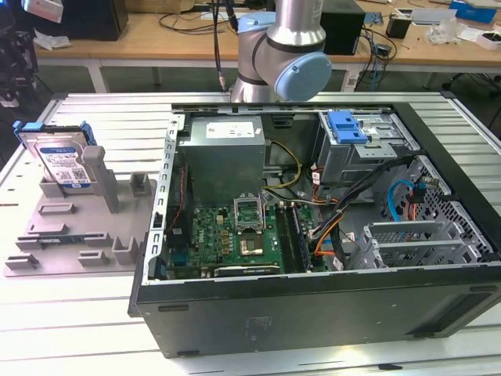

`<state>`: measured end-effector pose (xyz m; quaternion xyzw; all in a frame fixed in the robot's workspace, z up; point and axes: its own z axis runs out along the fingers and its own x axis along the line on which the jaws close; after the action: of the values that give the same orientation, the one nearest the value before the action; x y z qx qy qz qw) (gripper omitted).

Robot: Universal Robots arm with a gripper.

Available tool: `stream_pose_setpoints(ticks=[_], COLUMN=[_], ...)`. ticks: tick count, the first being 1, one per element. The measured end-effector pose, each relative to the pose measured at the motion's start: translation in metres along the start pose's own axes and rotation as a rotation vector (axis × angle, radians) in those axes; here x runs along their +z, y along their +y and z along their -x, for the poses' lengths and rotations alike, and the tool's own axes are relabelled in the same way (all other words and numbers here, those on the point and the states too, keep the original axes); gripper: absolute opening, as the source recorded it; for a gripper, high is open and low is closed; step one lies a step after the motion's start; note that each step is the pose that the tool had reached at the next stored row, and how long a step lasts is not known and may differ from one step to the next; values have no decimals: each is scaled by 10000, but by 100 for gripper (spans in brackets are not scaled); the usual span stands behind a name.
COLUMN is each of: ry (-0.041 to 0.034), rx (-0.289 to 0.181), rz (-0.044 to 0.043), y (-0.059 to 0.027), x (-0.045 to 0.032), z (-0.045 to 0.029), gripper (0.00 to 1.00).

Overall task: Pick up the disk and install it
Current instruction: 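Pick up the disk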

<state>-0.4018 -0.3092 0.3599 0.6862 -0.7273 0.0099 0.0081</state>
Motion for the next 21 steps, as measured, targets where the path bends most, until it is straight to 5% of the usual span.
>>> stream_pose_setpoints(ticks=[21], ry=[1], rx=[-1], rz=[0], y=[0], x=[173], z=[-9], gripper=[42])
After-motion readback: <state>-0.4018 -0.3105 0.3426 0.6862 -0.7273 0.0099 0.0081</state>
